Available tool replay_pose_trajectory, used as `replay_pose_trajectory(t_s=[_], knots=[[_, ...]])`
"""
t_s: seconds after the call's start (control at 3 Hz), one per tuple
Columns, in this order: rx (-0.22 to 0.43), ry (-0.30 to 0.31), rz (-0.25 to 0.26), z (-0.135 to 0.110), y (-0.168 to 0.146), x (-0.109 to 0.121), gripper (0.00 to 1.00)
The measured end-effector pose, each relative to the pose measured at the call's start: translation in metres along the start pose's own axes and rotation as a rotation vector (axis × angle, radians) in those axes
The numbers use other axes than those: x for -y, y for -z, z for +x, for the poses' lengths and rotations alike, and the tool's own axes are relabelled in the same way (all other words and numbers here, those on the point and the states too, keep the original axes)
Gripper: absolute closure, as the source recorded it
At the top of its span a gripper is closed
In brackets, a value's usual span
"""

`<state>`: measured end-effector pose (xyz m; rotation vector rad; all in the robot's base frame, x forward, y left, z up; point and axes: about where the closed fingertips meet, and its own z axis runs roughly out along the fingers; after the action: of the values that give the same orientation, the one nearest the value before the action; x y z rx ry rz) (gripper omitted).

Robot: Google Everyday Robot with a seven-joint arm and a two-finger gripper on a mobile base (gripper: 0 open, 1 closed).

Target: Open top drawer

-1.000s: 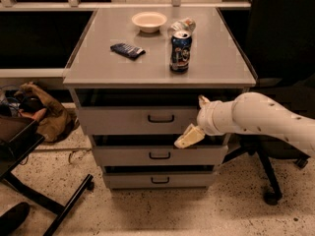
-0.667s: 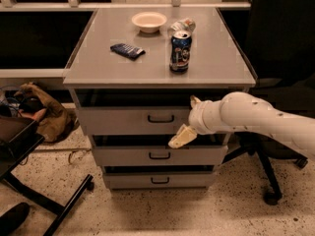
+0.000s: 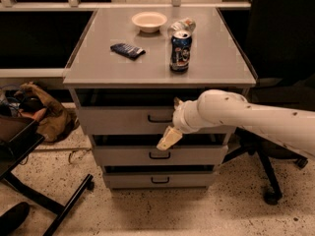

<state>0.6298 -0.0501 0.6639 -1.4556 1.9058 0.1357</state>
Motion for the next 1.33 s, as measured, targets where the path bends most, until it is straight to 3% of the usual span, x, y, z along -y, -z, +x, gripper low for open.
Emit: replay_pose_trajectory(t_s=[0.33, 0.67, 1.0, 1.33], knots=[[-0.014, 0.025, -0.042, -0.01, -0.019, -0.003, 0.0], [-0.069, 0.082, -0.105, -0.003, 0.025, -0.028, 0.0], [-0.069, 0.082, -0.105, -0.003, 0.024, -0.028, 0.0], [-0.069, 0.092, -0.073, -0.004, 0.015, -0.024, 0.0]])
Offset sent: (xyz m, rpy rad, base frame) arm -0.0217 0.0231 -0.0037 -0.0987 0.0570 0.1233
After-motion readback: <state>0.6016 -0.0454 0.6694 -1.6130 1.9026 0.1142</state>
